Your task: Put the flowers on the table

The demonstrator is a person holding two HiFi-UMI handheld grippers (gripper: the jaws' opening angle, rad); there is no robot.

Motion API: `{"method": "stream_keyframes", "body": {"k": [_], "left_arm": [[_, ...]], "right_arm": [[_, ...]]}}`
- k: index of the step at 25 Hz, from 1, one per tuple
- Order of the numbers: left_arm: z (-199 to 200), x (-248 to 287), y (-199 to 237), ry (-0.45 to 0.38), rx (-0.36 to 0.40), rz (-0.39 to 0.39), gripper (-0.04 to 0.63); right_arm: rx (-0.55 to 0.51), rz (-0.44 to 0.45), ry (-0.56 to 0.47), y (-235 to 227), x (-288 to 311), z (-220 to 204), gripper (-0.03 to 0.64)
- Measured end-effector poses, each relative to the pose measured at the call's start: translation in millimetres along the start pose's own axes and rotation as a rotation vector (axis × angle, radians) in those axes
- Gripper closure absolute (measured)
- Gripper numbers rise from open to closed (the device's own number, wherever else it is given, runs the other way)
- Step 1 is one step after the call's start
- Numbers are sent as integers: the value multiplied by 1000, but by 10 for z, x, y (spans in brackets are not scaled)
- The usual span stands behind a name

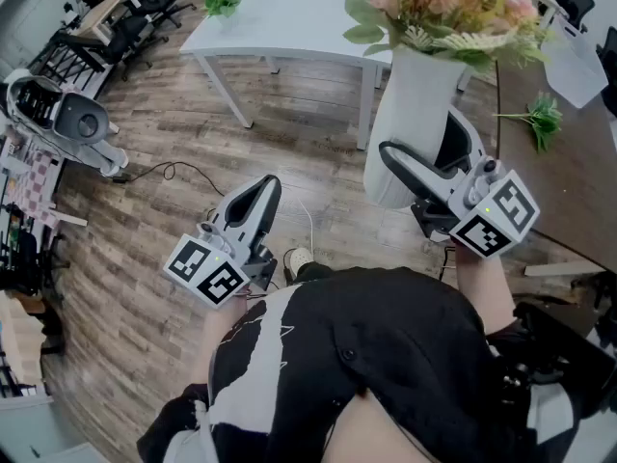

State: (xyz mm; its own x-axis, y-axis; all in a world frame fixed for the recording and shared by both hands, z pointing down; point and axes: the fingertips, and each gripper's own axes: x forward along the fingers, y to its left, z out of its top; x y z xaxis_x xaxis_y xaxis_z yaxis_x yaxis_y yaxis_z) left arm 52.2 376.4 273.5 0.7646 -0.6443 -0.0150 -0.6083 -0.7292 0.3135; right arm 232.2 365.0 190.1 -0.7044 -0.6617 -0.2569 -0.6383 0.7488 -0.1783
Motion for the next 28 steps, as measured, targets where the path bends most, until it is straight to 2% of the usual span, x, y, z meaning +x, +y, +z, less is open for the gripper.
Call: {"method": "stream_keyframes", "body": {"k": [7,11,14,20,28], "left_arm": [[-7,-2,-26,-3,2,6,584],[21,-63,37,-3,29,42,584],[120,-202,231,-27,41,109,584],[279,-460,615,-89,18,217,584],[308,-227,1199,-89,-7,195,584]], "right_arm": [[0,6,1,-7,-32,4,184],[10,10,2,-44,-62,-20,184],[38,13,-1,-90,-20,-69,184],[129,26,-6,-152,155,-162,184],[102,21,8,-402,693,-301,184]]}}
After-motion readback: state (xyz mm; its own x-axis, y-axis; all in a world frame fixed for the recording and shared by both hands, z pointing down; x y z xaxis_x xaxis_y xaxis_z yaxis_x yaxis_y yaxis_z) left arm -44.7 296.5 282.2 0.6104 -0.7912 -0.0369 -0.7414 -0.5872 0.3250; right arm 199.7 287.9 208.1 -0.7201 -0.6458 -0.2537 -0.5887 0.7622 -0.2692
